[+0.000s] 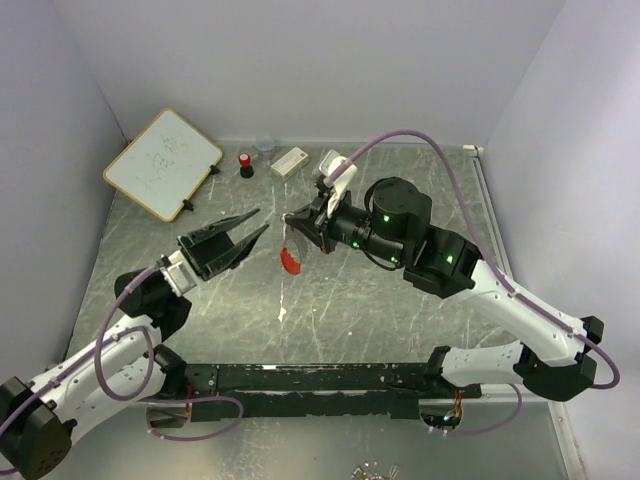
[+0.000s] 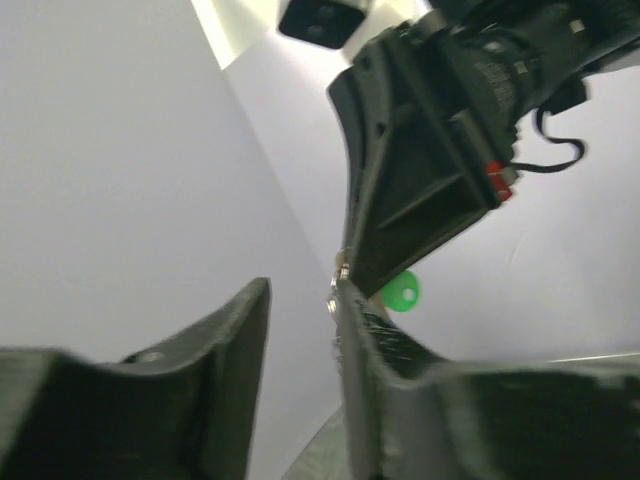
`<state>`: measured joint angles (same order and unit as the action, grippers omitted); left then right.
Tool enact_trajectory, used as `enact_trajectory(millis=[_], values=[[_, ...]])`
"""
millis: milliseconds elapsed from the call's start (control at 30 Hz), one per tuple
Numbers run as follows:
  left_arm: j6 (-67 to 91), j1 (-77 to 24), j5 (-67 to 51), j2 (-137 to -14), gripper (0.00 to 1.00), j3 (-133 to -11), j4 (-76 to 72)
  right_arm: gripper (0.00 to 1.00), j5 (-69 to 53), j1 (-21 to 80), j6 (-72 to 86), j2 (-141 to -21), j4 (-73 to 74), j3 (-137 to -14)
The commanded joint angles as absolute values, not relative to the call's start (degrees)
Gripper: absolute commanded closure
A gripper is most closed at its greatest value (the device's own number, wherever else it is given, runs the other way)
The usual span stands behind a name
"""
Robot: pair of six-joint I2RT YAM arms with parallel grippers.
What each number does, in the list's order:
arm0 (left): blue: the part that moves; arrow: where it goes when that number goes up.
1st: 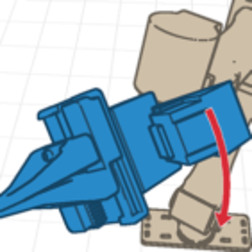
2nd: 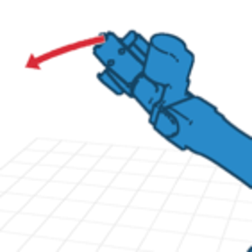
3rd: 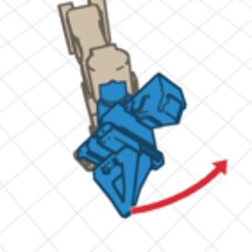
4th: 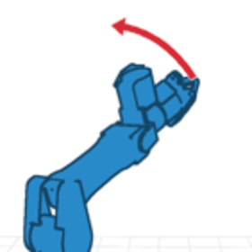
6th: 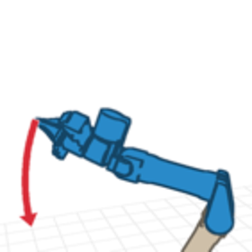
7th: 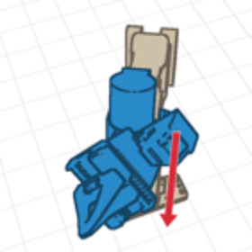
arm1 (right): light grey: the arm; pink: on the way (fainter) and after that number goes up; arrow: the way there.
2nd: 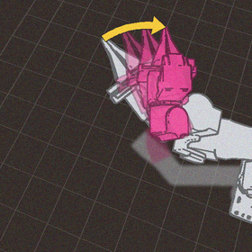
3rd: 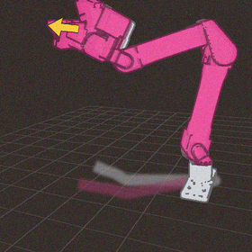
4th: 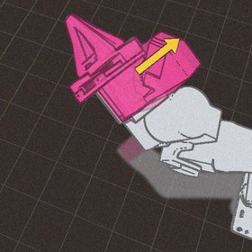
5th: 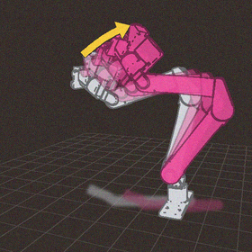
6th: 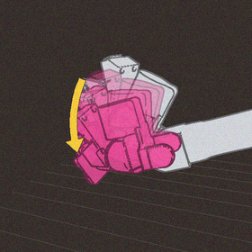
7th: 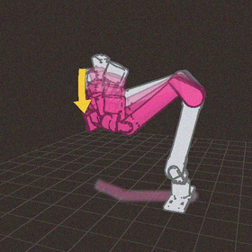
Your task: Remove the keys from the keyring
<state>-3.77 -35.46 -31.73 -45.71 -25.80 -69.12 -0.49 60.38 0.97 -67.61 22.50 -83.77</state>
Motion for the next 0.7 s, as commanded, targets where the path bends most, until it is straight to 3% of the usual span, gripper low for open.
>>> enact_trajectory(millis=[0, 100, 300, 533, 667], values=[[-10.66, -35.77, -26.15, -47.42, 0.6, -31.22, -59.42, 1.0, -3.26, 60.22, 0.02, -66.12, 19.64, -83.29], [-11.12, -35.77, -26.77, -48.68, 0.53, -32.68, -59.22, 1.0, -4.72, 60.22, -0.63, -65.57, 20.0, -82.72], [-12.15, -35.77, -30.23, -51.02, 0.62, -37.12, -52.63, 1.0, -5.95, 60.23, -3.36, -64.98, 22.46, -83.1], [-13.92, -35.76, -28.94, -50.61, 0.59, -36.92, -50.27, 1.0, -7.8, 60.21, -6.34, -65.83, 30.58, -87.58], [-16.91, -35.77, -34.79, -50.45, 0.6, -38.94, -44.28, 1.0, -7.73, 60.26, -6.68, -65.83, 33.98, -88.8]])
